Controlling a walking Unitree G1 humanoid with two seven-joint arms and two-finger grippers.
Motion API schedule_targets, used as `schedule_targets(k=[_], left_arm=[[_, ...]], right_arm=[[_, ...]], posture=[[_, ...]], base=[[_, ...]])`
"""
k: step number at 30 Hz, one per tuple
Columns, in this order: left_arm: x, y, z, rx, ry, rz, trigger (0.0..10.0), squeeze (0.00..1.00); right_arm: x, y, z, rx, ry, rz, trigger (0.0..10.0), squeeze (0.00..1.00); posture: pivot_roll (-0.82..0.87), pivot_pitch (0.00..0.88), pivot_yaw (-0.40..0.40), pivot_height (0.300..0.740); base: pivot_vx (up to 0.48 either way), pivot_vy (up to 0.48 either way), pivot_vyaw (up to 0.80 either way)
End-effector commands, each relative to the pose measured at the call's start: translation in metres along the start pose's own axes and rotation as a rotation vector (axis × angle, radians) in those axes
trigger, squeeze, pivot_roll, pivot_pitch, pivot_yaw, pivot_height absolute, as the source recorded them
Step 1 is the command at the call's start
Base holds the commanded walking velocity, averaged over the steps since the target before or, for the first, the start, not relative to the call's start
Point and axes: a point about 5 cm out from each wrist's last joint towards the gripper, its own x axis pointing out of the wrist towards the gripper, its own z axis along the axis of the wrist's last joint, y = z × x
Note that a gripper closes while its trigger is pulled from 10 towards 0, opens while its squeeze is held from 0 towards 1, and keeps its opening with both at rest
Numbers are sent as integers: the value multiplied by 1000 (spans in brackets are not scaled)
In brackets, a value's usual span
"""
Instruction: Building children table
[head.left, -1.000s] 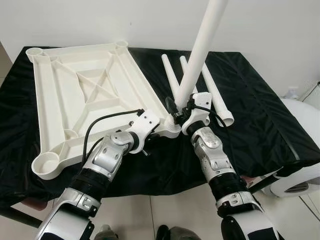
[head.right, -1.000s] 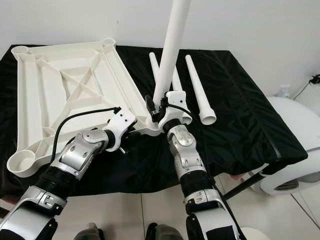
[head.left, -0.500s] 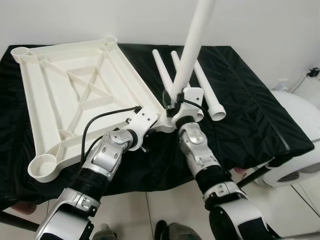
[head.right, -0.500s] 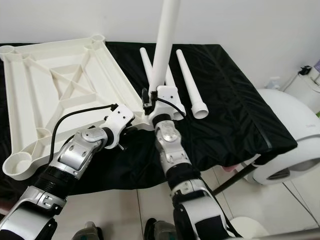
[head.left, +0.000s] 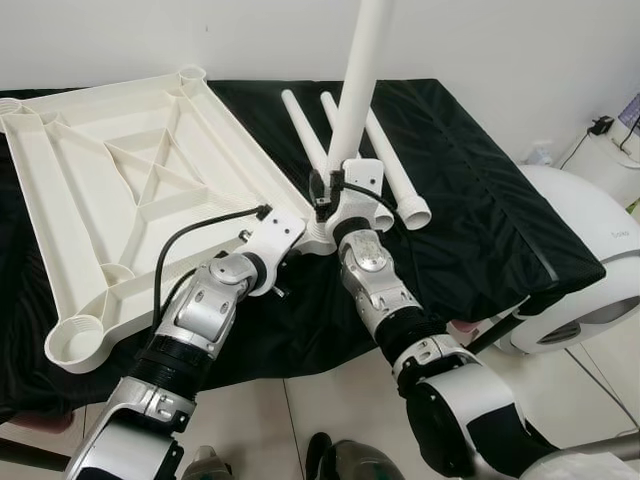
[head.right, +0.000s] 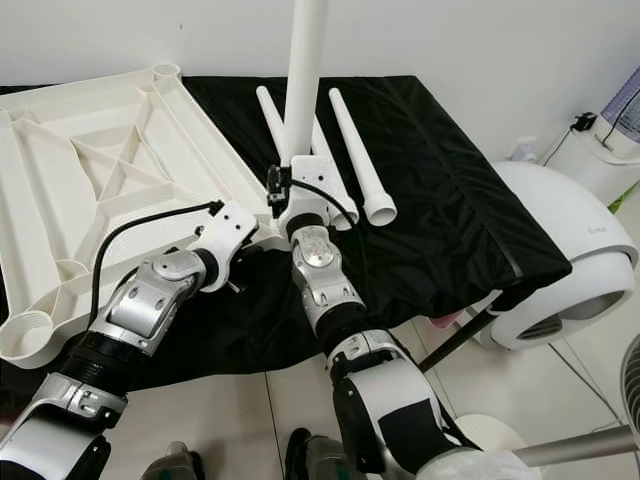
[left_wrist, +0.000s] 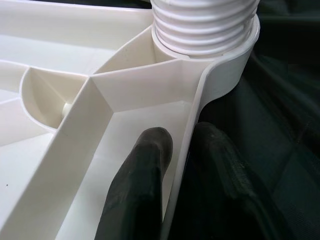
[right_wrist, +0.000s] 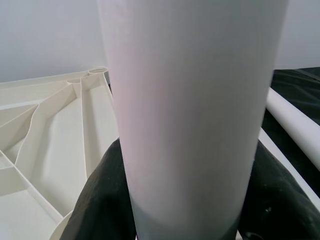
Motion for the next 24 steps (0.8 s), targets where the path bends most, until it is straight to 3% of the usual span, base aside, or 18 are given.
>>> schedule_targets(k=[1, 4, 5, 16, 17, 19, 20, 24], left_arm=[[-1, -10, 13, 39, -49, -52, 10000, 0], [-1, -10, 13, 38, -48, -50, 10000, 0], [-1, -9, 13, 38, -47, -49, 10000, 0], [0, -10, 13, 34, -47, -53, 10000, 0], [0, -10, 13, 30, -45, -54, 10000, 0], [-1, -10, 12, 26, -43, -55, 10000, 0], [-1, -10, 12, 16, -43, -59, 10000, 1000], [-2, -9, 11, -2, -48, -67, 10000, 1000]], right_arm=[[-13, 6, -33, 23, 154, -3, 10000, 545], [-14, 5, -33, 24, 150, -6, 10000, 545], [-15, 2, -34, 41, 144, 0, 10000, 1000], [-22, -12, -34, 42, 58, 35, 10000, 1000], [-24, -15, -30, 48, 22, 57, 10000, 0], [-26, -18, -24, 51, -35, 95, 10000, 0], [-27, -20, -21, 57, -64, 118, 10000, 0], [-32, -25, -14, 45, -128, 171, 10000, 0]], posture=[[71, 45, -94, 740], [71, 45, -94, 740], [67, 44, -92, 740], [55, 40, -83, 740], [55, 38, -81, 740], [54, 37, -81, 740], [52, 35, -80, 740], [49, 31, -77, 740]], base=[[0, 0, 0], [0, 0, 0], [0, 0, 0], [0, 0, 0], [0, 0, 0], [0, 0, 0], [0, 0, 0], [0, 0, 0]])
